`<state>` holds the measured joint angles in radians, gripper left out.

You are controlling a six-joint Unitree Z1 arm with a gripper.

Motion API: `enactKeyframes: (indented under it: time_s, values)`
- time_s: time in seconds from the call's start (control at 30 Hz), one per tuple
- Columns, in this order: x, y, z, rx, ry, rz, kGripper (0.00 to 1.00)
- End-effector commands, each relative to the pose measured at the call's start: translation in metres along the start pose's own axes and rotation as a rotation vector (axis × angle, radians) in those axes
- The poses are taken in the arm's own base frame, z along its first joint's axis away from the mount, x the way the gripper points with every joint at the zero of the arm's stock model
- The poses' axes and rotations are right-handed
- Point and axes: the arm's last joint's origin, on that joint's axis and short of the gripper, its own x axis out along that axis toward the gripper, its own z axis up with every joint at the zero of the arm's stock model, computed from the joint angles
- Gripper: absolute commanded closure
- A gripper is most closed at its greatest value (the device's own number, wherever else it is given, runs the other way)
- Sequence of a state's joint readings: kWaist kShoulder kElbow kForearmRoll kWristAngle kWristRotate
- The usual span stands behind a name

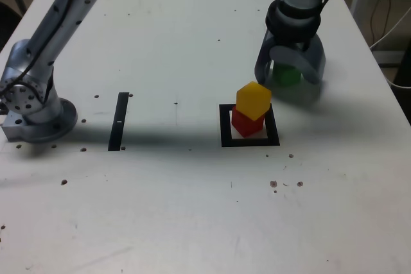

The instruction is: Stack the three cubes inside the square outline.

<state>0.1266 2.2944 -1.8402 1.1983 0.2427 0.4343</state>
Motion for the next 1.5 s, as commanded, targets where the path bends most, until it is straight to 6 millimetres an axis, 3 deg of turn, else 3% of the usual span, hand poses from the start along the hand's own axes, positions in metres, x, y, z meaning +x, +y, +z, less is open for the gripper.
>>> enactKeyframes:
  time_s: [0.0, 0.2, 0.4, 0.73, 1.07, 1.23, 1.47]
  values:
    - [0.000, 0.000, 0.001, -0.001, 0.002, 0.000, 0.12]
    - [0.000, 0.000, 0.001, 0.000, 0.004, -0.007, 0.19]
    - [-0.002, 0.001, 0.002, -0.005, -0.014, -0.005, 0.36]
    - [-0.004, 0.003, 0.005, -0.015, -0.049, 0.004, 0.53]
    - [-0.005, 0.003, 0.005, -0.012, -0.059, 0.013, 0.61]
    - [-0.031, 0.002, -0.009, -0.010, -0.072, 0.020, 0.61]
    - [-0.093, -0.003, -0.037, 0.024, -0.087, 0.028, 0.61]
